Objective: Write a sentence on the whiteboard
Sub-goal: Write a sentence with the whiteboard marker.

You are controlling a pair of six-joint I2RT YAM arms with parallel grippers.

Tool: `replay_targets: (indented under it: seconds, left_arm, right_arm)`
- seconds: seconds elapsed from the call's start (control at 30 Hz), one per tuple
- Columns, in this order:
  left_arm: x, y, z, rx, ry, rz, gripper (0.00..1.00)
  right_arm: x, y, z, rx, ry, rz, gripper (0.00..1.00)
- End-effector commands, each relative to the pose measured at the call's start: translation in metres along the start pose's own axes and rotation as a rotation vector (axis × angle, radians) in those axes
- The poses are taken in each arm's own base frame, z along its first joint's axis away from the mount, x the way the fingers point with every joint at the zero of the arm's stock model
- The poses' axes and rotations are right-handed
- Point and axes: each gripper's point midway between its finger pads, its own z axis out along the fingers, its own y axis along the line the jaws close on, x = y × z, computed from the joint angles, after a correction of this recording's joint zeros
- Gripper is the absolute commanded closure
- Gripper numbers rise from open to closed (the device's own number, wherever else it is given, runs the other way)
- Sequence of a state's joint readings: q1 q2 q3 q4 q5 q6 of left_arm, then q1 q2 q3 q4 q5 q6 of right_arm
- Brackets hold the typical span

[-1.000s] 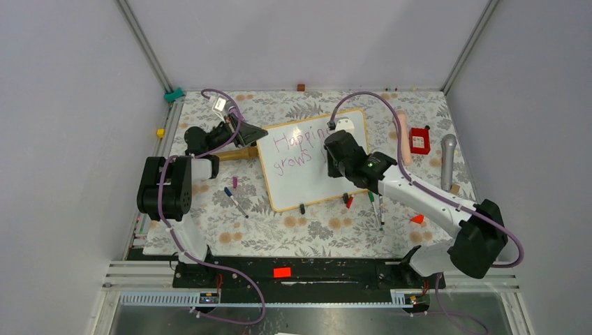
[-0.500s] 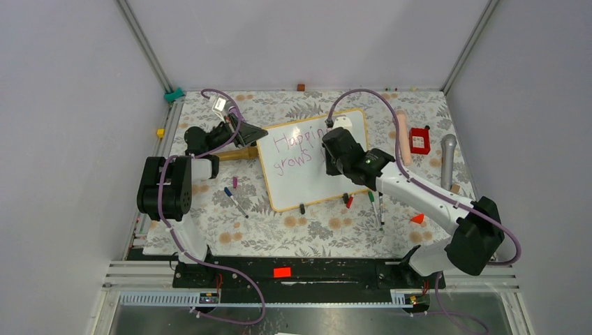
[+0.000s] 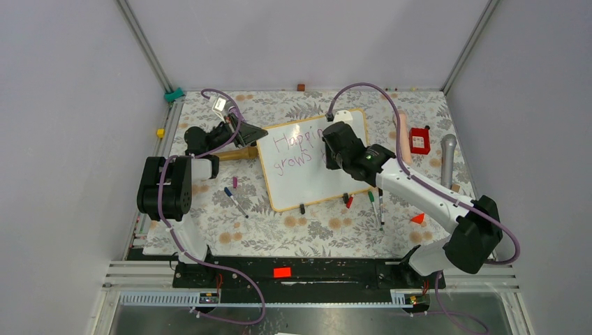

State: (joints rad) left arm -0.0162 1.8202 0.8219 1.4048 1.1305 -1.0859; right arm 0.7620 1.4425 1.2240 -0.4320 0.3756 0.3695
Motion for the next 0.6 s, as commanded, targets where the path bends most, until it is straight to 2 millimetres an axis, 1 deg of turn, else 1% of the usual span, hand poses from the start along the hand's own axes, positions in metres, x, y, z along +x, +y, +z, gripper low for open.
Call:
replay_targets:
  seconds: [0.0,0.23,0.4,0.47,0.57]
  left_arm:
    - [0.003,-0.019,0.002,0.067,0.038,0.096,1.00]
    - [0.002,-0.020,0.002,0.068,0.039,0.099,1.00]
    - [0.002,-0.021,0.002,0.069,0.039,0.098,1.00]
    - [0.002,-0.020,0.002,0.069,0.040,0.099,1.00]
    - [0.001,-0.020,0.002,0.069,0.037,0.100,1.00]
  right_arm:
    - [-0.015,-0.018,0.001,0.063,-0.060,0.023,1.00]
    - [0.007,-0.018,0.005,0.044,-0.010,0.037,1.00]
    - [0.024,-0.022,0.005,0.050,0.030,0.041,1.00]
    - [0.025,-0.023,0.004,0.055,0.029,0.040,1.00]
    - [0.020,-0.024,0.002,0.057,0.016,0.034,1.00]
